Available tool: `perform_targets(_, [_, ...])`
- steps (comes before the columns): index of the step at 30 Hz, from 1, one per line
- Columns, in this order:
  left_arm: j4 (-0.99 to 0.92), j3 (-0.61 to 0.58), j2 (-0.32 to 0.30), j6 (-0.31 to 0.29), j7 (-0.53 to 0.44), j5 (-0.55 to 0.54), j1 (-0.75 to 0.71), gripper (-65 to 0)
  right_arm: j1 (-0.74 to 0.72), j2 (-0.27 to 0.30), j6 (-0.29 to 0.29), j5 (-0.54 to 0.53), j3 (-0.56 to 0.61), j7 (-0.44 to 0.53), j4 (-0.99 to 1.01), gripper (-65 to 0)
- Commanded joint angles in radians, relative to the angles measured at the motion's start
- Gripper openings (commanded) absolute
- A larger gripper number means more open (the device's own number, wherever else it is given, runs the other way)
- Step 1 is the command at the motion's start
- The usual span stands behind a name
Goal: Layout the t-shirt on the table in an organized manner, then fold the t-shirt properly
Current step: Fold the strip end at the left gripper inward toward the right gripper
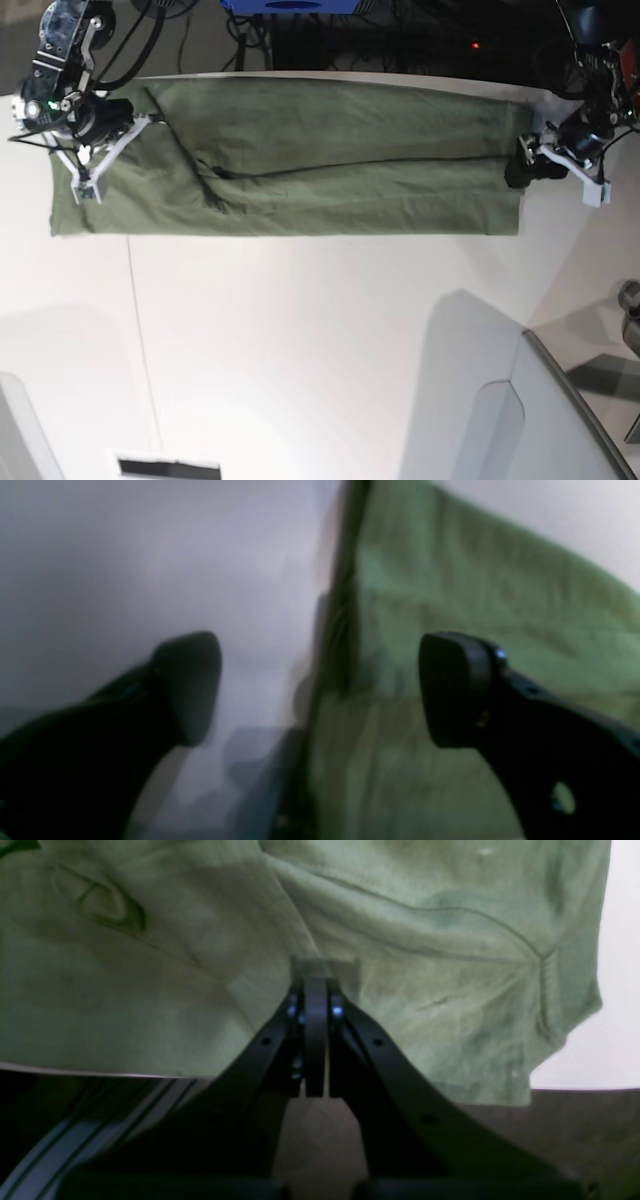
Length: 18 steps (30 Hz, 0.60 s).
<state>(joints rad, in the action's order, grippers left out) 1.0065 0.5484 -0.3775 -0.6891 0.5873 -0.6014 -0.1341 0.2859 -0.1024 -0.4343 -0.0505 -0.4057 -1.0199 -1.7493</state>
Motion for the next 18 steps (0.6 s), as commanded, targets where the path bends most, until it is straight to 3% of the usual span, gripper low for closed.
perform_targets(1, [0.001, -0.023, -0.015, -0.009, -0.023, -0.007, 0.003, -11.4, -0.006, 0.005, -0.004, -0.005, 0.001, 0.011, -0.016, -64.2])
perform_targets(5, [-0.004, -0.118, 0.002, -0.009, -0.073, -0.007, -0.003, -18.1, -0.006, 0.005, -0.004, -0.005, 0.001, 0.011, -0.016, -64.2])
perform_targets(8, [-0.007, -0.136, 0.01, -0.009, -0.073, -0.007, -0.008, -27.0, -0.006, 0.005, -0.004, -0.005, 0.001, 0.011, -0.016, -64.2])
perform_targets(10, [-0.033, -0.129, 0.019, -0.009, -0.079, -0.007, -0.009, -37.2, -0.006, 0.005, -0.004, -0.005, 0.001, 0.011, -0.016, -64.2])
perform_targets(14, [-0.099, -0.129, 0.015, -0.009, -0.082, -0.007, 0.035, -65.0, -0.006, 0.005, -0.004, -0.005, 0.001, 0.011, -0.016, -64.2])
perform_targets(18, [-0.139, -0.136, 0.001, -0.009, -0.178, -0.007, 0.089, -65.0, -0.006, 0.003, -0.004, -0.005, 0.001, 0.011, -0.016, -64.2])
